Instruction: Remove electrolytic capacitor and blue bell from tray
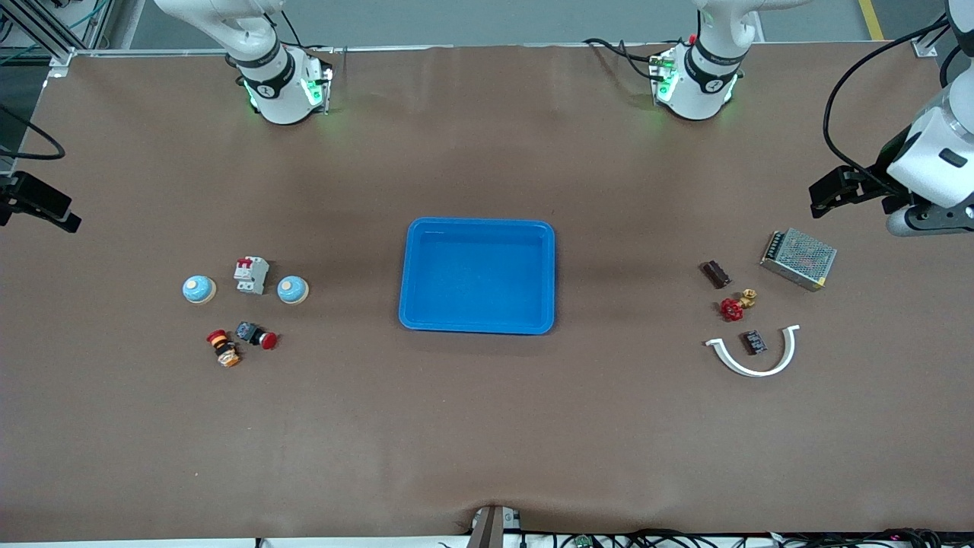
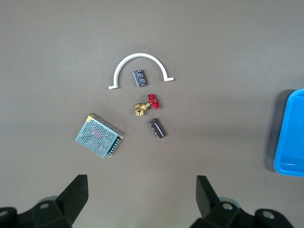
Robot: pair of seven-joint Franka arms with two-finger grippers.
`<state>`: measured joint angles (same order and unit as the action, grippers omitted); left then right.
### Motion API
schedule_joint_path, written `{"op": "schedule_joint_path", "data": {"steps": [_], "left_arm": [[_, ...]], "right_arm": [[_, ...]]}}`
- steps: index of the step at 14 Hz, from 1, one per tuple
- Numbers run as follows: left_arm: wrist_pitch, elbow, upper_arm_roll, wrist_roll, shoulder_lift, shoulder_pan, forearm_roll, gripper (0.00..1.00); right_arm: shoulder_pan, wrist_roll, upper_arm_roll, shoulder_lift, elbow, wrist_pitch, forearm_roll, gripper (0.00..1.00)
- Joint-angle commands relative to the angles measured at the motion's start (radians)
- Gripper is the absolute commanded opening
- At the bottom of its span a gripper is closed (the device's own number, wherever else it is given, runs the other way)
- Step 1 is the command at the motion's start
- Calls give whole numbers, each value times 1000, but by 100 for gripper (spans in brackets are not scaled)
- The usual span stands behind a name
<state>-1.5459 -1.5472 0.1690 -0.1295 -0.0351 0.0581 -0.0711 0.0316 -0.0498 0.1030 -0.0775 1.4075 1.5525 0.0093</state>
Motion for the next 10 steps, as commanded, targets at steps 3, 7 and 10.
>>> {"op": "schedule_joint_path", "data": {"steps": [3,7,10], "left_arm": [[9,8,-5,27,21,3,19,100],[10,29,-5,22,17,-1,17,100],[12,27,-3,22,17,-3,14,100]], "right_arm": [[-21,88,-14,-5,1,26,9,100],[-19,87,-12,5,25,20,12,100],[-19,80,-14,21,37,-29,12,100]]}}
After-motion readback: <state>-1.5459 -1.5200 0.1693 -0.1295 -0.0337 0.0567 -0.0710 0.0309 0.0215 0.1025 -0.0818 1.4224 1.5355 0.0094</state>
